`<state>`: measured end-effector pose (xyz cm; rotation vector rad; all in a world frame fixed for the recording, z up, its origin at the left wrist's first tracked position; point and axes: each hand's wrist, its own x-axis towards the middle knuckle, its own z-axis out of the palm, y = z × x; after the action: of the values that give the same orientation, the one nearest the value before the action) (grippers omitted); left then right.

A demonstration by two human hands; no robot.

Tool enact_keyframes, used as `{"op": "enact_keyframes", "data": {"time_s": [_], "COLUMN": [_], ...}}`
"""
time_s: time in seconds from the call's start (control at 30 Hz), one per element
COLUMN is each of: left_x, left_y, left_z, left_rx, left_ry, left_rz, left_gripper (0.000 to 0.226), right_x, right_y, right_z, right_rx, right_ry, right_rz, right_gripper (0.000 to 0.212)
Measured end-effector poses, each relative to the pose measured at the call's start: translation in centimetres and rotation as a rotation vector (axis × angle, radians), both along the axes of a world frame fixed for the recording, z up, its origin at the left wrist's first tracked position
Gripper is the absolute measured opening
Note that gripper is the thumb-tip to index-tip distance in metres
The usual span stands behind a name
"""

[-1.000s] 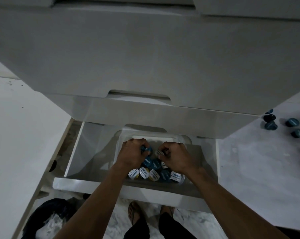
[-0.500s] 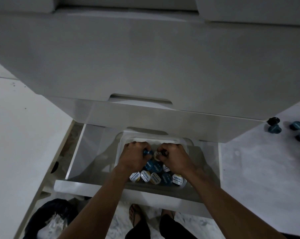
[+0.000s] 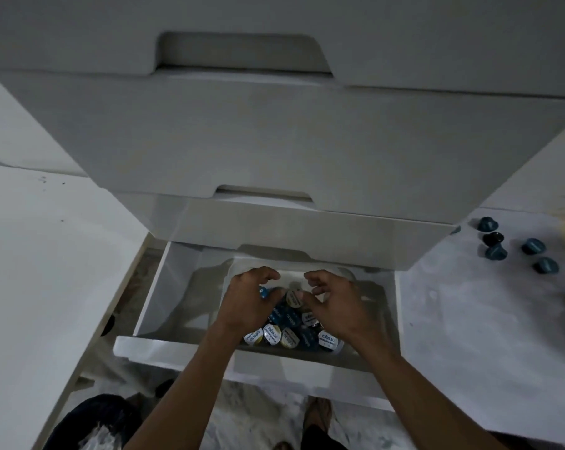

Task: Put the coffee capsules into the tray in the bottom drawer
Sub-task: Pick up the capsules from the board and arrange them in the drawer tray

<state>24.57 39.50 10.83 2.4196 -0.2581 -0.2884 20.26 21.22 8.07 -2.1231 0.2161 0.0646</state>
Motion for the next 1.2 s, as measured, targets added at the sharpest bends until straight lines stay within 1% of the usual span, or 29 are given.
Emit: {"op": "enact_keyframes", "data": {"time_s": [0.1, 0.17, 0.27, 0.33, 0.43, 0.57, 0.67, 0.87, 1.03, 1.2], "left_x": [-1.4, -2.5, -4.2, -5.1, -6.5, -8.0, -8.9, -10.5, -11.5, -12.3], "left_y": [0.0, -0.1, -0.8, -1.9, -4.3, -8.8, -13.2, -25.2, -35.6, -43.2], "left_z": [1.0, 1.6, 2.3, 2.6, 3.1, 3.8, 4.3, 4.2, 2.2, -0.8], "left_rx": [-0.025, -0.033, -0.106, -0.122, -0.169, -0.215, -0.23, -0.243, -0.23, -0.203], "left_ry": [-0.037, -0.072, -0.069, -0.081, -0.091, -0.091, -0.082, -0.054, -0.016, 0.019], "left_rz": [-0.011, -0.032, -0.076, -0.104, -0.155, -0.245, -0.302, -0.386, -0.373, -0.305], "left_gripper": [0.027, 0.027, 0.024, 0.022, 0.024, 0.025, 0.026, 0.026, 0.028, 0.028], "right_x": [-2.1, -3.6, -6.0, -7.5, -9.8, -12.7, -14.8, -18.5, -19.6, -18.9], "right_y": [0.1, 0.1, -0.3, -1.0, -2.7, -6.6, -10.6, -22.4, -33.7, -42.6], "right_z": [0.8, 1.4, 2.5, 3.3, 4.4, 5.7, 6.5, 6.8, 5.2, 3.1], "right_rx": [0.063, 0.07, 0.076, 0.067, 0.071, 0.058, 0.06, -0.01, -0.04, -0.091], "right_ry": [-0.001, -0.014, -0.045, -0.063, -0.097, -0.116, -0.119, -0.124, -0.084, 0.002], "right_rz": [-0.068, -0.101, -0.135, -0.157, -0.229, -0.325, -0.394, -0.506, -0.54, -0.522], "right_gripper": [0.036, 0.037, 0.037, 0.037, 0.036, 0.036, 0.036, 0.034, 0.032, 0.025]}}
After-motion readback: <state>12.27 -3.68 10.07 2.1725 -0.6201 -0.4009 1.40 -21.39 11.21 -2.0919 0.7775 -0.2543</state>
